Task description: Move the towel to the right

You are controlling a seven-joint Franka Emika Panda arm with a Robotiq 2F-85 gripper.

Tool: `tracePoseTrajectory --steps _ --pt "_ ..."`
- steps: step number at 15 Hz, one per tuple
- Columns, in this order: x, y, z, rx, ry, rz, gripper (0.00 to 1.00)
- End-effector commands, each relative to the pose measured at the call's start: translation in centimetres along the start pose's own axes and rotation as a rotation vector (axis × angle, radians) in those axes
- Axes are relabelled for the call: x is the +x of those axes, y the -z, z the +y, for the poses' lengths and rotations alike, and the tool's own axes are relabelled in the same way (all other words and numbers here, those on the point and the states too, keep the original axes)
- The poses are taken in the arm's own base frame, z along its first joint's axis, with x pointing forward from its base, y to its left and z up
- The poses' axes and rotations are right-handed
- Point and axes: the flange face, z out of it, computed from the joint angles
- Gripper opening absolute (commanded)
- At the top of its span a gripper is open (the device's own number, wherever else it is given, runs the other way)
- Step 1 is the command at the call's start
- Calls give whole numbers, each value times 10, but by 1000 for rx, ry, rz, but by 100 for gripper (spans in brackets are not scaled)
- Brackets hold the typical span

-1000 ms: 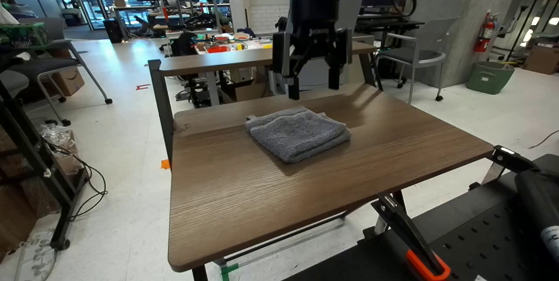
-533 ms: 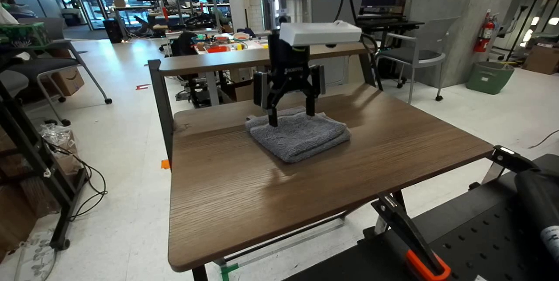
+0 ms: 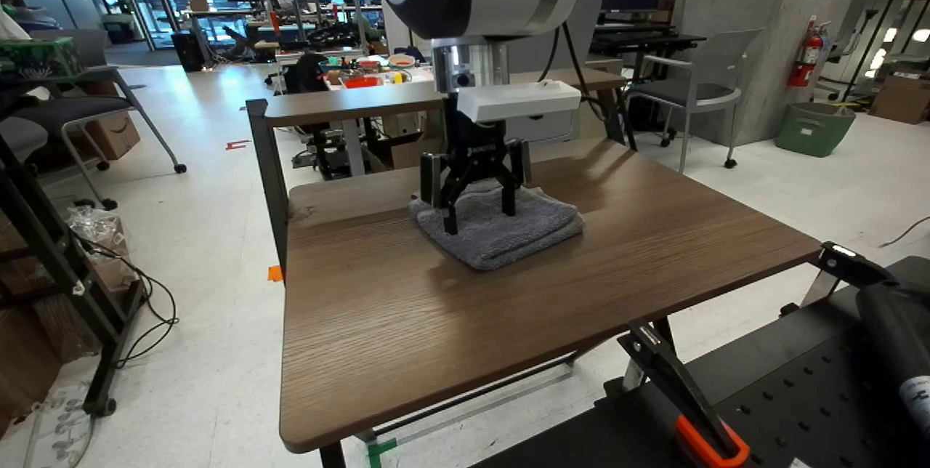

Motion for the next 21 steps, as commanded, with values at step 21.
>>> tracePoseTrajectory --steps 21 --pt "-81 11 224 174 -469 10 100"
